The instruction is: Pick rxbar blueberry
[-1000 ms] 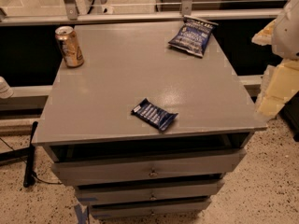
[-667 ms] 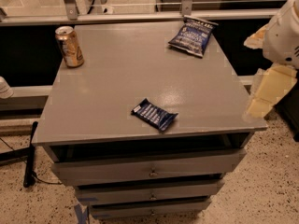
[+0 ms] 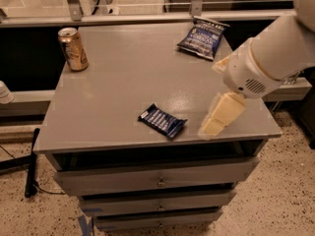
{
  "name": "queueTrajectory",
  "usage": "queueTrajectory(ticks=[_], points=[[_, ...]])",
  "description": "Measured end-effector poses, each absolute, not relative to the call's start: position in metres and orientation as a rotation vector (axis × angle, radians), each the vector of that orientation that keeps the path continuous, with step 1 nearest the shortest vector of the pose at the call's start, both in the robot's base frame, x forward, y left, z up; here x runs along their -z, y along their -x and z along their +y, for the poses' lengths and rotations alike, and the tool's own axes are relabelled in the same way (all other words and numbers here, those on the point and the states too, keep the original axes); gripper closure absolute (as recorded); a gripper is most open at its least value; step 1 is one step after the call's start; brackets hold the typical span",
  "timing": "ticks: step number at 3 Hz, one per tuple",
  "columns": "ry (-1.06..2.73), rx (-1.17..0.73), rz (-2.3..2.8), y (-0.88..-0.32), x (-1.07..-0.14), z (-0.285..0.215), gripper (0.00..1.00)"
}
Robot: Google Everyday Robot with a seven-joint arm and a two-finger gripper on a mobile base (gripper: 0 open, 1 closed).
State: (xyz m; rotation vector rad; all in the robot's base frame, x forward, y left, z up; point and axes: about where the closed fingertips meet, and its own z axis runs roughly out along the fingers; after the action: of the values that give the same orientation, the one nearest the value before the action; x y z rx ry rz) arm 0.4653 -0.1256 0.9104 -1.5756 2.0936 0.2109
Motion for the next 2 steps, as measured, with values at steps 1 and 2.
queueTrajectory(ticks=[1,2], points=[[1.506,-0.310,2.088,-0.475,-0.883,-0.094,0.00],[1.449,-0.371,2.119,-0.481,-0.857,-0.077,0.00]])
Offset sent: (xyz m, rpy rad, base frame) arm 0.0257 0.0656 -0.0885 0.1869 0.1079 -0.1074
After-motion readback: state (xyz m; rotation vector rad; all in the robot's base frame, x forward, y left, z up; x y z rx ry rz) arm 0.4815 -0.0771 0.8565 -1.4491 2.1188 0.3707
